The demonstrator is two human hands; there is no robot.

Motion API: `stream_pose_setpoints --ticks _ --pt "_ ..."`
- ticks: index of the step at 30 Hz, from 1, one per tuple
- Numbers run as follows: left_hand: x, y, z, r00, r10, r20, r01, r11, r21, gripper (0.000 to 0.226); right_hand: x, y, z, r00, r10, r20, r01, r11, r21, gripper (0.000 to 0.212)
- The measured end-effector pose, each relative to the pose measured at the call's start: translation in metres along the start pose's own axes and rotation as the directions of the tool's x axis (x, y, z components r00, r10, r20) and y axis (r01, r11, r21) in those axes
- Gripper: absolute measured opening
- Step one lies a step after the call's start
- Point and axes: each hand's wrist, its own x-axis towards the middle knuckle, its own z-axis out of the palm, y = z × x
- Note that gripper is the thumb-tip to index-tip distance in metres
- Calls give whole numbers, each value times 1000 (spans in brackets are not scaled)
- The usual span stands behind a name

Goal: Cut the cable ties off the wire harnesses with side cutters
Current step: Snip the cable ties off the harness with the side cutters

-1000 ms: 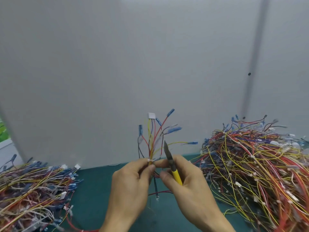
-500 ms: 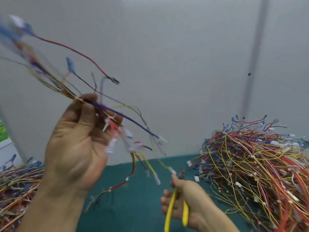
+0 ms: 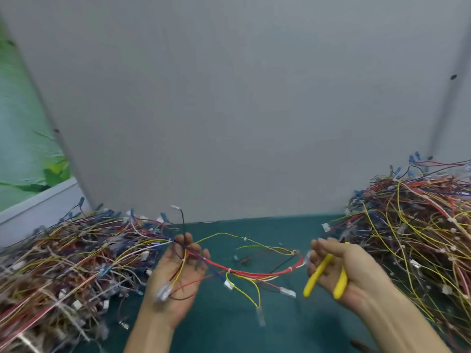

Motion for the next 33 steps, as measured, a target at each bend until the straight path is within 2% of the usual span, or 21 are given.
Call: stream_pose_setpoints --ticks 2,4,5,7,9,13,16,18,20,23,26,28,29,31,33 --pt "-4 -3 -3 999 -33 -23 31 997 -66 49 3 -1 -4 991 -108 -85 97 988 -123 22" --pt "-6 -7 -1 998 -39 -39 37 997 -63 49 3 0 -6 970 -219 -106 185 946 -268 26" --pt "-7 -6 5 997 -56 -56 53 997 -55 42 3 1 -6 959 -266 -95 223 918 -327 26" --pt "-8 -8 13 993 -69 -91 67 997 -27 10 0 6 -2 939 -340 -46 290 859 -422 26" --pt "-10 -11 15 992 -73 -103 73 997 -8 14 -4 12 3 909 -416 31 370 771 -518 21" --pt "-18 -21 26 992 -84 -95 91 994 65 20 -18 24 14 810 -493 316 553 467 -690 8" --pt "-23 -32 40 990 -101 -93 114 984 138 21 -30 38 23 710 -469 525 665 202 -719 10" --pt "-26 -38 50 991 -120 -67 128 983 129 21 -33 48 27 670 -437 600 701 105 -706 12" --pt "-28 -42 58 990 -140 -31 142 987 74 23 -33 58 28 653 -409 638 724 88 -685 11" --pt "-27 -43 66 986 -161 -33 163 983 81 25 -29 61 27 642 -420 642 730 81 -678 10" --pt "-26 -39 72 981 -186 -61 190 978 82 16 -28 56 27 654 -407 637 744 196 -638 6" --pt "-27 -37 74 976 -196 -97 204 977 70 37 -28 54 27 666 -386 638 744 283 -605 6" --pt "-27 -36 75 973 -198 -121 209 974 83 37 -28 53 27 666 -388 637 745 297 -598 7" --pt "-28 -34 77 970 -195 -143 214 968 131 11 -26 54 25 653 -422 628 751 258 -607 8" --pt "-27 -34 76 969 -191 -155 217 961 174 14 -23 55 24 619 -477 624 766 189 -615 9"
